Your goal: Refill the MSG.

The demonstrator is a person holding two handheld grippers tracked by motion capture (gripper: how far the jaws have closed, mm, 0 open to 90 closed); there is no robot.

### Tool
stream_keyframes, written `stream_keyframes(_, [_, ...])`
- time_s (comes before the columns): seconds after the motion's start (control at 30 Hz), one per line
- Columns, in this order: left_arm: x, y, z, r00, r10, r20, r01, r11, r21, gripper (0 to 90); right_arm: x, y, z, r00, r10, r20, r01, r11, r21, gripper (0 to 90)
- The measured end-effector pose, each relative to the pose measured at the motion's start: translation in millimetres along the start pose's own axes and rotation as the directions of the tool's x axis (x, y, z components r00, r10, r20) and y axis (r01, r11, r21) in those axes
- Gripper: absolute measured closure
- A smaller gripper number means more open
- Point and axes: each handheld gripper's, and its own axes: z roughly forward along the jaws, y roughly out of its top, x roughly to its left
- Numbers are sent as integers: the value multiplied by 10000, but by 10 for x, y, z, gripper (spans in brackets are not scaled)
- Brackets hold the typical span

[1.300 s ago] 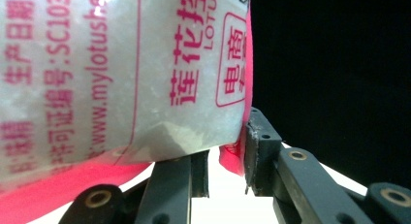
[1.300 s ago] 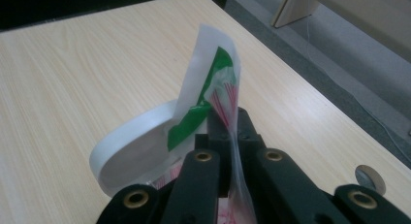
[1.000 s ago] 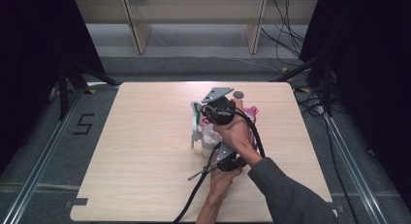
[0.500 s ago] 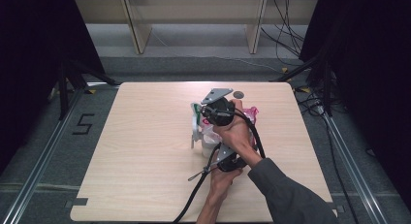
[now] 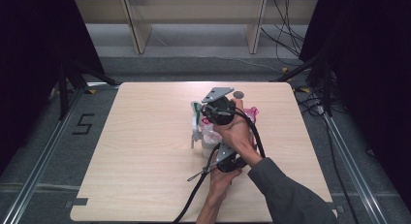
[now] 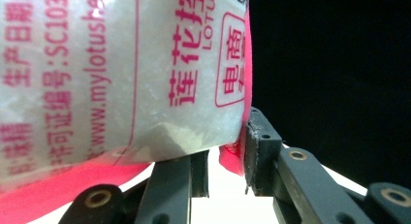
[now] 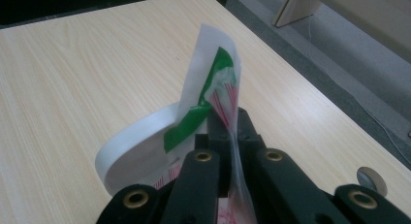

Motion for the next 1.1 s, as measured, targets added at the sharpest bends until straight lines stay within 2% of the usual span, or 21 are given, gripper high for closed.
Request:
stream_keyframes(0.1, [3, -1, 2, 10000, -43, 45, 43, 10000, 16, 740, 13, -15, 27, 9999, -135, -28, 135, 9999, 30, 900])
stream_keyframes(0.13, [3, -1, 1, 9999, -71, 83, 71, 10000, -7, 740, 24, -16, 26, 10000, -51, -52, 52, 9998, 190, 900])
stream_keyframes(0.2, [3, 4, -7, 10000, -53, -37, 53, 10000, 32, 740, 16, -10, 26, 9999, -101, -29, 101, 9999, 22, 900])
stream_keyframes(0.27, [10, 6, -14, 10000, 6, -48, -6, 10000, 77, 740, 2, 2, -2, 9999, 50, -100, -50, 10000, -5, 900])
stream_keyframes(0.3, [7, 3, -7, 10000, -55, -7, 55, 10000, 55, 740, 2, 0, 1, 10000, 24, 6, -24, 10000, -85, 900])
stream_keyframes(0.4, [0, -4, 6, 9999, -154, 54, 154, 9999, 12, 739, 31, -28, 44, 10000, -43, -40, 44, 9998, 187, 900])
stream_keyframes(0.6, [7, 11, -3, 10000, -62, -37, 62, 10000, 36, 740, -1, 4, 9, 9999, -126, 15, 126, 9999, -42, 900])
stream_keyframes(0.67, [8, 11, -1, 10000, -75, -3, 75, 10000, 47, 740, 5, 3, 6, 10000, 42, -3, -42, 10000, 17, 900])
stream_keyframes(0.8, [7, 10, 2, 9999, -100, 33, 100, 9999, -1, 739, 16, -17, 50, 9998, -216, 33, 216, 9997, 85, 900])
stream_keyframes(0.83, [9, 13, -2, 10000, -77, -9, 77, 10000, 29, 739, 25, -11, 40, 10000, 4, -57, -3, 9999, 148, 900])
stream_keyframes(0.87, [9, 16, -6, 10000, -80, -32, 80, 10000, 29, 739, 8, -1, 28, 10000, -85, -1, 85, 10000, 31, 900])
stream_keyframes(0.9, [11, 19, -10, 10000, -85, -8, 85, 10000, 22, 739, 11, 7, 14, 10000, 87, -38, -87, 10000, 21, 900])
stream_keyframes(0.97, [9, 17, -8, 10000, -69, 27, 69, 10000, 38, 740, 8, 11, -1, 9999, 119, -115, -119, 9999, 3, 900])
stream_keyframes(1.0, [6, 11, -2, 10000, -84, 53, 84, 10000, 40, 740, 5, 6, 7, 10000, -66, -28, 65, 10000, -30, 900])
stream_keyframes(1.1, [5, 2, 1, 10000, -76, 21, 76, 9999, 80, 740, 9, -11, 11, 10000, 52, -48, -52, 9999, 129, 900])
